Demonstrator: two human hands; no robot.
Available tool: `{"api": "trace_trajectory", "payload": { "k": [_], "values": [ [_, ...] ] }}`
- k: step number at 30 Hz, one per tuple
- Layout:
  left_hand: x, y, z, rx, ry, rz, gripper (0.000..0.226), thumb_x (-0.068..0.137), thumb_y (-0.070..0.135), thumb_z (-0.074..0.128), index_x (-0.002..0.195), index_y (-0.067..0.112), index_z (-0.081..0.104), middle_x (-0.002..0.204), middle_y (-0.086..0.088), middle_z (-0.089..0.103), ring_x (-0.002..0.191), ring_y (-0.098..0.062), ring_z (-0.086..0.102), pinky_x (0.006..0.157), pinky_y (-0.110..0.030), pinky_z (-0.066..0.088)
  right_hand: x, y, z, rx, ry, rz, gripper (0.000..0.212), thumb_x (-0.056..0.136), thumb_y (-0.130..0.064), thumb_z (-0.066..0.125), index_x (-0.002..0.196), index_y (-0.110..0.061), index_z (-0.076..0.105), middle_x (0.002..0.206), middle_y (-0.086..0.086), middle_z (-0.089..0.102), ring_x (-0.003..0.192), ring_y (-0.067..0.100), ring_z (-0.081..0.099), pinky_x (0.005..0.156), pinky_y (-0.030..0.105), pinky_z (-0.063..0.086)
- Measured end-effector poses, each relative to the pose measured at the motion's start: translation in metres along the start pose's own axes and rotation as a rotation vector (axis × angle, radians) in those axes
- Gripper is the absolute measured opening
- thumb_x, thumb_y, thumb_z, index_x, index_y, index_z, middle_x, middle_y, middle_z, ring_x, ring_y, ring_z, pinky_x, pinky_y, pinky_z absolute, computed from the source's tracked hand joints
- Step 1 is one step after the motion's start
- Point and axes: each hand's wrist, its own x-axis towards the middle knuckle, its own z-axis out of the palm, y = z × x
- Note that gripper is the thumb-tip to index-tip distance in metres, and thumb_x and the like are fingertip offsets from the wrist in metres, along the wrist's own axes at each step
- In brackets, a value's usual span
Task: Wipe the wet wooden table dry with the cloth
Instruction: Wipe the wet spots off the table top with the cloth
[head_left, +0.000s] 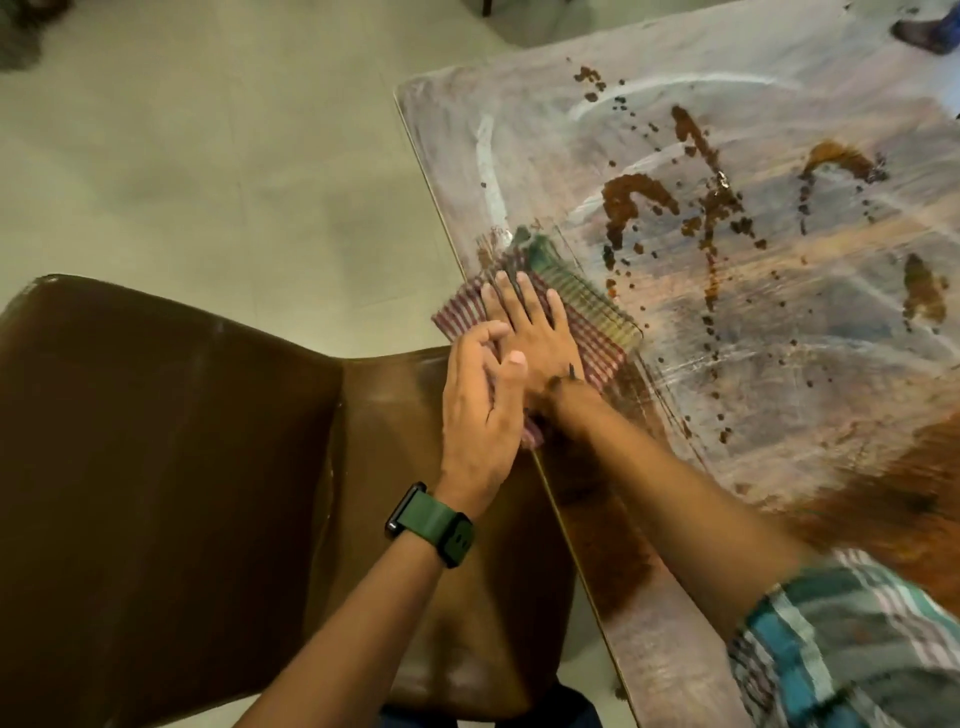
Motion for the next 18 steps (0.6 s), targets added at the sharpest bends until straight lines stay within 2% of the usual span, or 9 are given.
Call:
{"api": "trace_trajectory", "payload": {
  "k": [2, 4, 6, 8, 11, 13, 15, 16, 18],
  "values": [
    [-0.002, 0.000, -0.004, 0.029, -0.001, -0.010, 0.040, 0.086, 0.048, 0.035, 0.115, 0.024, 0.046, 0.116, 0.002, 0.054, 0.103, -0.003, 0.051, 0.087, -0.018, 0.043, -0.047, 0.006, 0.021, -0.103, 0.118, -0.122, 0.064, 0.095, -0.046, 0.011, 0.150, -0.015, -0.003, 0.158, 0.007, -0.005, 0.145, 0.025, -0.006, 0.118, 0.043, 0.000],
    [-0.003, -0.003, -0.006, 0.047, 0.014, -0.025, 0.038, 0.086, 0.049, 0.036, 0.114, 0.026, 0.045, 0.117, 0.004, 0.053, 0.109, -0.005, 0.050, 0.091, -0.016, 0.040, -0.089, 0.013, 0.034, -0.192, 0.174, -0.184, 0.066, 0.094, -0.050, 0.011, 0.150, -0.017, 0.003, 0.158, 0.006, 0.002, 0.145, 0.027, -0.002, 0.117, 0.047, 0.001],
    [-0.005, -0.009, -0.006, 0.058, 0.020, -0.048, 0.033, 0.088, 0.045, 0.037, 0.115, 0.026, 0.045, 0.117, 0.006, 0.052, 0.110, -0.002, 0.048, 0.094, -0.019, 0.039, -0.109, 0.021, 0.041, -0.206, 0.189, -0.207, 0.065, 0.094, -0.051, 0.018, 0.149, -0.016, 0.013, 0.156, 0.006, 0.011, 0.144, 0.029, 0.008, 0.115, 0.047, 0.005],
    [-0.007, -0.014, -0.003, 0.060, 0.012, -0.070, 0.030, 0.089, 0.042, 0.038, 0.115, 0.027, 0.044, 0.116, 0.010, 0.050, 0.108, 0.007, 0.045, 0.093, -0.016, 0.037, -0.108, 0.025, 0.042, -0.225, 0.165, -0.218, 0.066, 0.094, -0.052, 0.018, 0.149, -0.017, 0.011, 0.157, 0.005, 0.009, 0.145, 0.028, 0.005, 0.115, 0.047, 0.003],
    [-0.009, -0.021, 0.002, 0.041, 0.024, -0.051, 0.036, 0.087, 0.045, 0.036, 0.114, 0.024, 0.046, 0.113, 0.010, 0.051, 0.106, 0.007, 0.046, 0.088, -0.007, 0.036, -0.076, 0.023, 0.034, -0.233, 0.162, -0.266, 0.066, 0.092, -0.052, 0.011, 0.149, -0.020, 0.001, 0.158, 0.002, -0.001, 0.145, 0.023, -0.006, 0.117, 0.048, 0.001],
    [-0.008, -0.022, 0.009, 0.002, 0.037, -0.050, 0.037, 0.085, 0.043, 0.035, 0.112, 0.020, 0.048, 0.113, 0.001, 0.053, 0.105, -0.007, 0.050, 0.088, -0.016, 0.041, -0.040, 0.020, 0.024, -0.263, 0.159, -0.297, 0.067, 0.090, -0.052, 0.006, 0.148, -0.022, -0.005, 0.158, 0.000, -0.006, 0.145, 0.021, -0.010, 0.117, 0.047, -0.003],
    [-0.007, -0.019, 0.015, -0.018, 0.062, -0.056, 0.032, 0.087, 0.039, 0.037, 0.110, 0.019, 0.048, 0.111, -0.004, 0.053, 0.102, -0.012, 0.051, 0.087, -0.022, 0.044, 0.003, 0.017, 0.010, -0.312, 0.157, -0.306, 0.068, 0.088, -0.052, 0.000, 0.148, -0.023, -0.009, 0.158, -0.001, -0.010, 0.145, 0.020, -0.012, 0.116, 0.046, -0.007],
    [-0.007, -0.017, 0.018, -0.027, 0.072, -0.057, 0.030, 0.089, 0.035, 0.039, 0.111, 0.017, 0.049, 0.111, -0.004, 0.052, 0.101, -0.009, 0.050, 0.087, -0.022, 0.045, 0.024, 0.015, 0.003, -0.321, 0.156, -0.300, 0.067, 0.089, -0.052, 0.003, 0.149, -0.023, -0.009, 0.158, -0.001, -0.010, 0.145, 0.019, -0.012, 0.115, 0.046, -0.009],
    [-0.008, -0.014, 0.023, -0.044, 0.078, -0.053, 0.027, 0.090, 0.027, 0.041, 0.112, 0.015, 0.049, 0.111, 0.000, 0.051, 0.099, 0.005, 0.048, 0.085, -0.012, 0.042, 0.057, 0.008, -0.012, -0.295, 0.148, -0.281, 0.064, 0.095, -0.049, 0.014, 0.150, -0.023, -0.005, 0.159, -0.001, -0.009, 0.145, 0.018, -0.011, 0.114, 0.045, -0.009]
  ]
}}
